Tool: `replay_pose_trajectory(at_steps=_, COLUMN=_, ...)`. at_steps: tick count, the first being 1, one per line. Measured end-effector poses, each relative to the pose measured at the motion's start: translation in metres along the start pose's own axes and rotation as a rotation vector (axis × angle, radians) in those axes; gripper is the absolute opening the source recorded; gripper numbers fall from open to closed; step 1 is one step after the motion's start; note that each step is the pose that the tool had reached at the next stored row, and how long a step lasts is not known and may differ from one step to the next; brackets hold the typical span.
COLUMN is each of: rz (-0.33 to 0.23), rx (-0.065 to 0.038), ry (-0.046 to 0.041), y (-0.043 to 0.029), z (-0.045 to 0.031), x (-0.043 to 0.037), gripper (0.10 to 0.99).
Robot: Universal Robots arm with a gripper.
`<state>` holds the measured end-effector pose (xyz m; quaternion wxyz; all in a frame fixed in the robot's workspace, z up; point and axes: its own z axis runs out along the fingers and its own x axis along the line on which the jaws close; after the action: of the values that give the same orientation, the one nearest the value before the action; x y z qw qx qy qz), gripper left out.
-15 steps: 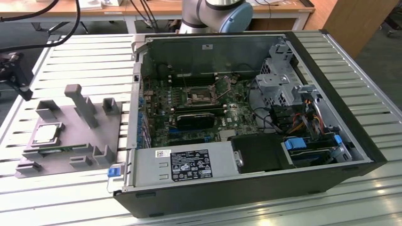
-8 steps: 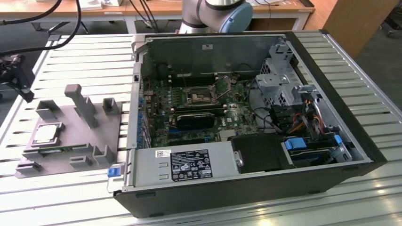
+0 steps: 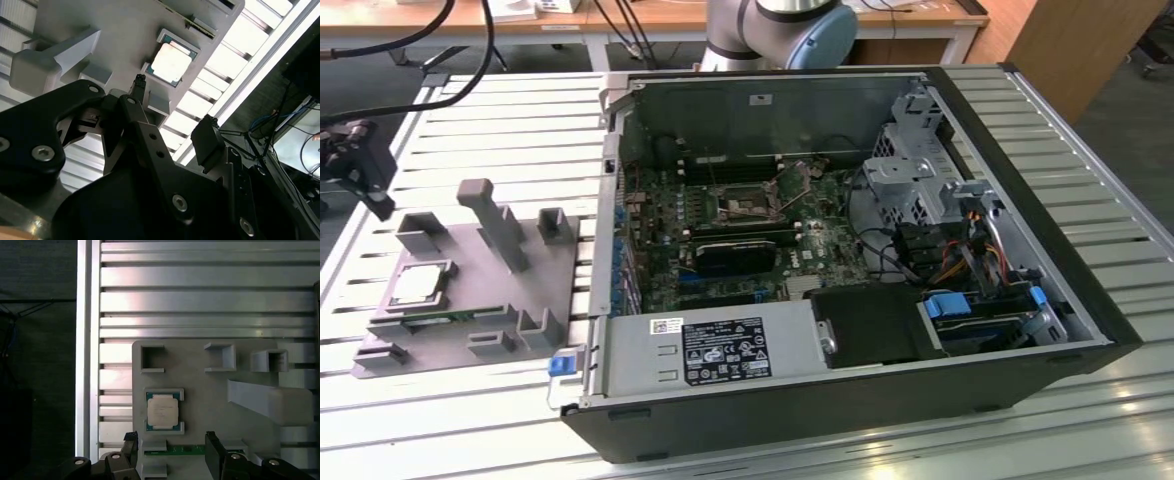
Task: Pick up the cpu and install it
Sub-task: 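Pick up the cpu and move it towards the insertion slot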
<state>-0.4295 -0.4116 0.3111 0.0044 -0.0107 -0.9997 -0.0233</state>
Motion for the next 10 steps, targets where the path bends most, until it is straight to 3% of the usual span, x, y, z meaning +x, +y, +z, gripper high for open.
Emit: replay_pose_trajectory(at_steps=10, rz=0.0, rx=0.0, ry=-0.0001, y=-0.0002, z=0.0042, x=-0.0001, gripper=0.647)
